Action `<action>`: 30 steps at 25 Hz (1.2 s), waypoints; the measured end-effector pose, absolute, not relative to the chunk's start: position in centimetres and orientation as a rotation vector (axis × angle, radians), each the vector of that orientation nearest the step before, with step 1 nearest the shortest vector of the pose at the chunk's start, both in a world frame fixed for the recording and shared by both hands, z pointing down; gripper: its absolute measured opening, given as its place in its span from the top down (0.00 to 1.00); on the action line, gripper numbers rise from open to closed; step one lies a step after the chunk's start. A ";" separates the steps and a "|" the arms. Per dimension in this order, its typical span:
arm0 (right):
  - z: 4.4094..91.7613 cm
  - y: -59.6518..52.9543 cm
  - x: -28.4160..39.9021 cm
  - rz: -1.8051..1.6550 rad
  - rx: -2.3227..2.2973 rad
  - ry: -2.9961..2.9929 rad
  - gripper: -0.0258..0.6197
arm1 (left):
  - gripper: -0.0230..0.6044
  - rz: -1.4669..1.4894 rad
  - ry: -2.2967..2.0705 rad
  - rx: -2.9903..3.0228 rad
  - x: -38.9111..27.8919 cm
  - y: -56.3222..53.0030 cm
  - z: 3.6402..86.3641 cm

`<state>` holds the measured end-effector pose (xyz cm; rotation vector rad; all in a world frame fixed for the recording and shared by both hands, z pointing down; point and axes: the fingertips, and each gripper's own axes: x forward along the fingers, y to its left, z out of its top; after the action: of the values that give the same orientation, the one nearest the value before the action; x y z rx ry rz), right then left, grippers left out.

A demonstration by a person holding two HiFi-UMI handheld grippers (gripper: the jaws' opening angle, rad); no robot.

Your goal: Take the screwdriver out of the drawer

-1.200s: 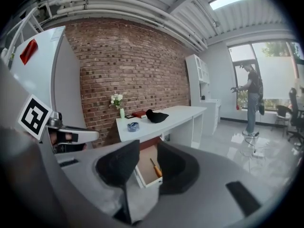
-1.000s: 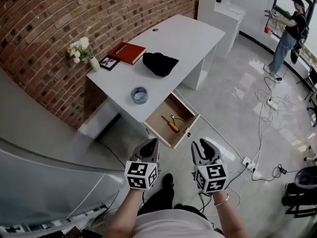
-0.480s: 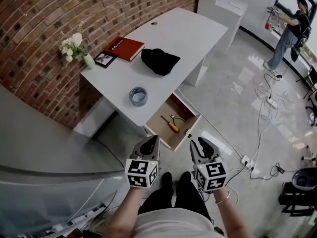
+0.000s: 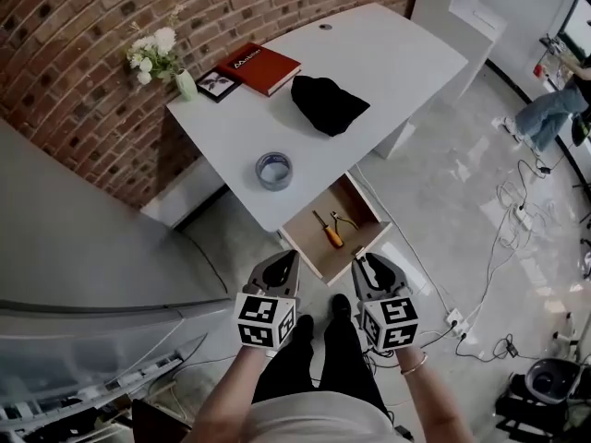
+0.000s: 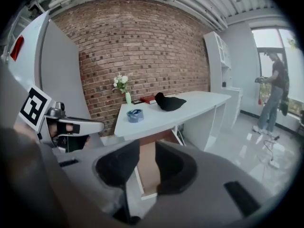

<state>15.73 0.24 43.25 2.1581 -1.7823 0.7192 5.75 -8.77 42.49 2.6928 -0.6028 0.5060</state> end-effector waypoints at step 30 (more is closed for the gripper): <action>61.9 -13.1 18.2 0.796 1.437 -1.936 0.80 | 0.98 0.456 -1.197 2.221 2.0 -12.0 54.5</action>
<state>18.20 -13.05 61.95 1.4370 -1.9357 0.7957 2.04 -12.05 54.51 2.2211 -1.1974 0.4563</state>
